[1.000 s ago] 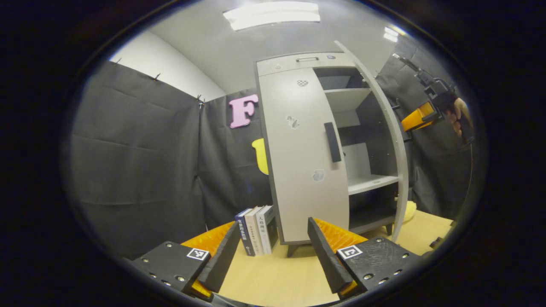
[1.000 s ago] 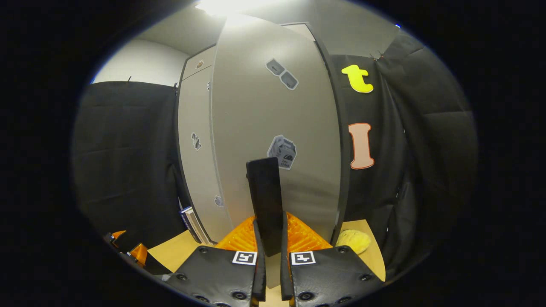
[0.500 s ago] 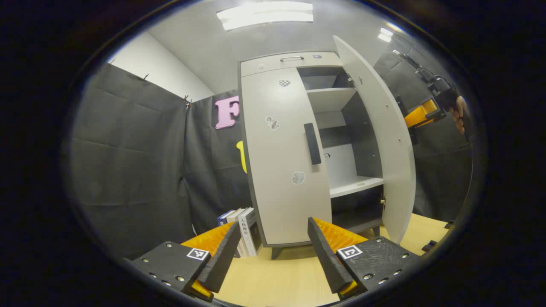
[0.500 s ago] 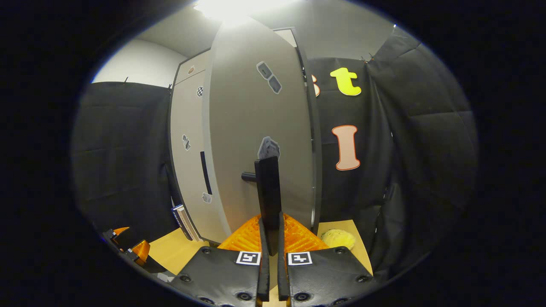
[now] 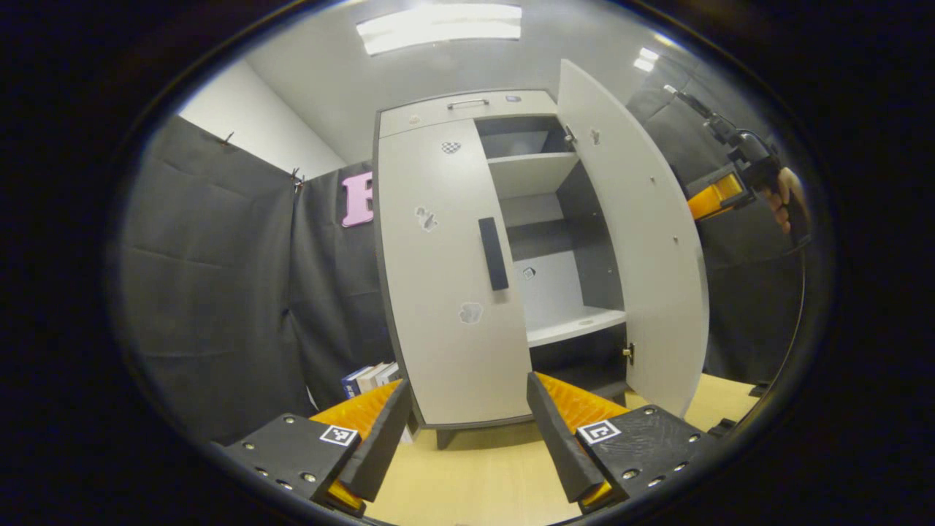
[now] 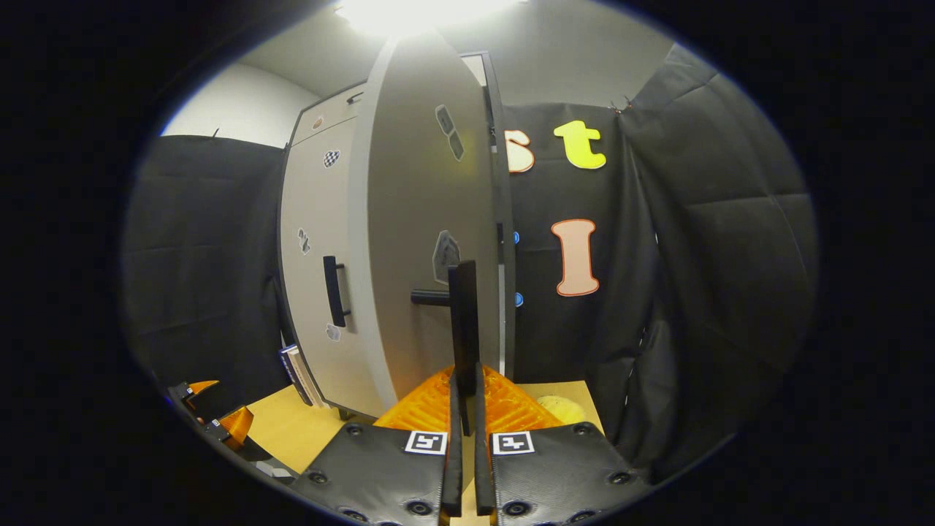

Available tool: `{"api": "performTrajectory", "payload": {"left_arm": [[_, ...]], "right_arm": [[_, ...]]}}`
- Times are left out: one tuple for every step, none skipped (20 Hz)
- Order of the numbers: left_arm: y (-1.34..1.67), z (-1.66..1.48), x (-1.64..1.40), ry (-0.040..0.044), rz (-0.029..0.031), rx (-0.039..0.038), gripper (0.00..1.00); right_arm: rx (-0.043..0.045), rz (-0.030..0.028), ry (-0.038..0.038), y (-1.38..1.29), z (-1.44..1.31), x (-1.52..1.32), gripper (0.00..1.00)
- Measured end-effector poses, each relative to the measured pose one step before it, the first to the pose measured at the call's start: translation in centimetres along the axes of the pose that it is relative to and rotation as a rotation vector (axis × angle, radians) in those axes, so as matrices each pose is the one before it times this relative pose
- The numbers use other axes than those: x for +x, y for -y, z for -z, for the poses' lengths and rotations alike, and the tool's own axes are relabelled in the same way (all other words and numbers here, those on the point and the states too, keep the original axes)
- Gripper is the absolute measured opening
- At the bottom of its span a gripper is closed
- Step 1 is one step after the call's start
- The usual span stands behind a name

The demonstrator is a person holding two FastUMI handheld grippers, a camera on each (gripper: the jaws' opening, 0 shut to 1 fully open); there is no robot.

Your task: Open the right door of the double-door shoe cabinet with the right hand, and open the left door with the left hand.

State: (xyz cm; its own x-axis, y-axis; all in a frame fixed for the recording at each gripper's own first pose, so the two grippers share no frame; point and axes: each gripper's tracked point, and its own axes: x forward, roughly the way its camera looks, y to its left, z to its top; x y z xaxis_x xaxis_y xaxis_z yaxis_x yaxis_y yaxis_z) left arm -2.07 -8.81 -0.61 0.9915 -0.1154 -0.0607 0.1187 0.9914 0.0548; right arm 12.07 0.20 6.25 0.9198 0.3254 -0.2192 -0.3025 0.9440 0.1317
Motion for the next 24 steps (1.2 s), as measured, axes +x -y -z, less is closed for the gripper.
{"api": "performTrajectory", "payload": {"left_arm": [[0.391,-0.102,-0.034,-0.00189,0.00237,0.00055,0.93],[0.259,-0.003,-0.031,-0.00209,-0.00154,0.00068,0.93],[0.286,-0.103,-0.033,-0.00095,-0.00146,0.00000,0.93],[0.339,-0.076,-0.074,-0.00056,-0.00241,-0.00071,0.93],[0.272,-0.097,-0.066,0.00036,-0.00236,-0.00046,0.93],[0.262,-0.015,0.033,-0.00006,-0.00280,0.00137,0.94],[0.395,-0.157,0.048,-0.00044,-0.00210,0.00353,0.94],[0.505,-0.010,0.109,-0.00344,-0.00281,0.00285,0.93],[0.520,-0.042,0.089,-0.00527,-0.00071,-0.00186,0.93],[0.390,0.020,0.117,-0.00451,-0.00107,-0.00474,0.94],[0.337,-0.232,0.170,-0.00120,-0.00217,-0.00324,0.94],[0.302,-0.291,0.176,0.00217,-0.00334,-0.00062,0.94],[0.220,-0.403,0.204,0.00398,-0.00145,0.00013,0.94],[0.362,-0.378,0.330,0.00300,0.00560,-0.00163,0.94],[0.377,-0.264,0.459,-0.00465,0.00726,-0.00768,0.94],[0.362,-0.238,0.396,-0.00675,0.00614,-0.01516,0.94],[0.353,-0.343,0.524,-0.00504,0.00477,-0.02075,0.94],[0.258,-0.380,0.594,-0.00452,0.00332,-0.02152,0.94],[0.221,-0.504,0.624,-0.00622,0.00442,-0.01987,0.94],[-0.073,-0.462,0.648,-0.00456,0.00265,-0.01456,0.94],[-0.040,-0.607,0.665,-0.00143,0.00328,-0.00926,0.94],[-0.082,-0.652,0.927,0.00363,0.00227,-0.00425,0.94],[-0.147,-0.821,0.801,0.00686,0.00059,0.00066,0.94],[-0.239,-0.650,0.756,0.00516,0.00109,0.00371,0.94]], "right_arm": [[0.00817,0.00799,0.00122,0.408,0.113,0.048,0.08],[0.00575,0.01192,0.00002,0.698,0.072,-0.196,0.08],[0.00319,0.01378,0.00143,0.822,-0.057,-0.091,0.08],[0.00299,0.01596,0.00327,0.959,-0.051,0.073,0.08],[0.00944,0.00593,0.00070,0.745,-0.050,-0.083,0.08],[0.03085,-0.02927,-0.00114,-0.171,0.040,-0.043,0.05],[0.03022,-0.02319,0.00112,-0.347,0.143,0.045,0.06],[0.01032,-0.01227,0.00573,0.103,0.093,0.239,0.07],[0.00223,-0.00726,0.01159,0.093,-0.172,-0.090,0.09],[0.00166,-0.00982,0.00504,-0.083,0.101,0.034,0.09],[-0.00150,-0.00599,0.00646,0.117,0.069,-0.058,0.08],[-0.00330,-0.01172,0.00189,-0.027,0.034,-0.209,0.08],[-0.00249,-0.01387,-0.00211,-0.019,0.276,-0.255,0.08],[-0.00643,-0.00973,-0.00009,0.127,0.168,-0.477,0.08],[-0.00510,-0.01292,-0.00243,0.038,0.177,-0.617,0.09],[-0.00087,-0.00638,-0.00191,0.051,0.252,-0.576,0.08],[-0.01266,0.01428,0.00379,0.760,0.187,-0.629,0.10],[-0.01814,0.01851,0.00552,0.884,0.162,-0.706,0.06],[-0.01520,0.02596,0.00565,0.900,0.276,-0.496,0.05],[-0.01098,0.02762,-0.00028,0.945,0.338,-0.611,0.01],[-0.00449,0.00889,-0.00247,0.560,0.424,-0.628,0.06],[-0.00188,0.00535,-0.00047,0.497,0.301,-0.327,0.29],[-0.00199,0.01502,0.00253,0.606,0.112,-0.492,0.51],[-0.00458,0.03897,0.00365,0.916,0.352,-0.319,0.74]]}}
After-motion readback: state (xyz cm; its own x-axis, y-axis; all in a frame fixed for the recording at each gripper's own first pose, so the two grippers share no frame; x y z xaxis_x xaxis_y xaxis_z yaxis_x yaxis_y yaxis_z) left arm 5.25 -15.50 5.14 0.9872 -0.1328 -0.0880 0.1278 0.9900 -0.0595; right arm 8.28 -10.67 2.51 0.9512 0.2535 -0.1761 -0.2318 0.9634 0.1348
